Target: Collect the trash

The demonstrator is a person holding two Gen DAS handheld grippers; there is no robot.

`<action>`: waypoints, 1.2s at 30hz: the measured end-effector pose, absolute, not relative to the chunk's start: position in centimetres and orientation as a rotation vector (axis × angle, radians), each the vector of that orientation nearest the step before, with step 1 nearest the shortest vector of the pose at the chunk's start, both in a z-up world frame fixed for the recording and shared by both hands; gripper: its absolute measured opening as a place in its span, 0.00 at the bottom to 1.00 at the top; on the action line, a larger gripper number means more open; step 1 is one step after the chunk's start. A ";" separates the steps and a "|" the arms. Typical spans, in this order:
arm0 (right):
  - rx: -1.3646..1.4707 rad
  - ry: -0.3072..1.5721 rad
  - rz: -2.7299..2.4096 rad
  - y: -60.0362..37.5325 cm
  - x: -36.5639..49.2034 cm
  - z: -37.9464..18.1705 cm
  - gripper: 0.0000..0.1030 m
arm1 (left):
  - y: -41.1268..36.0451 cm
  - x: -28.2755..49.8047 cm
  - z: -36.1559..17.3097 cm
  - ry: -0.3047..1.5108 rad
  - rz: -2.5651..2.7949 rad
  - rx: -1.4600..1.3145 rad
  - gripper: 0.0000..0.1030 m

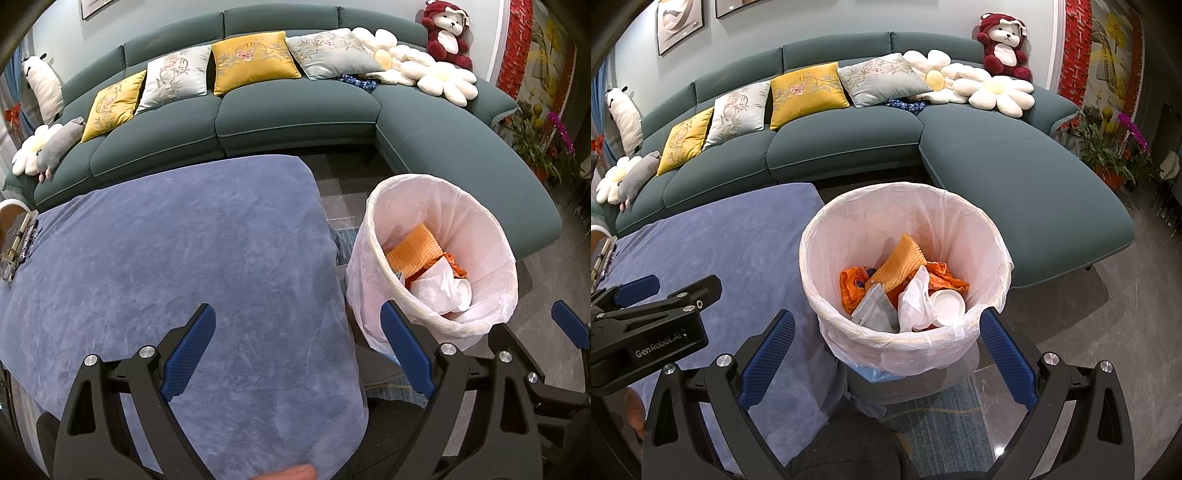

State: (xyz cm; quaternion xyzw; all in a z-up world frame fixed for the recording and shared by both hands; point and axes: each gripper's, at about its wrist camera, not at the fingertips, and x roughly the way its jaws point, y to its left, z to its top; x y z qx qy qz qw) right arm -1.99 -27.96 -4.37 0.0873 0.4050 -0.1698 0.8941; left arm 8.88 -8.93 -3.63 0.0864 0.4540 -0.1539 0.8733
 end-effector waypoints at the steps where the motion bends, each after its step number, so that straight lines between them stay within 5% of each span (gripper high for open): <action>1: 0.180 0.841 -0.352 -28.0 -2.0 -4.4 0.94 | -8.9 8.8 -3.6 0.948 -0.320 0.181 0.84; 36: 0.184 0.848 -0.348 -28.1 -1.9 -5.2 0.94 | -9.2 8.6 -4.6 0.965 -0.310 0.221 0.84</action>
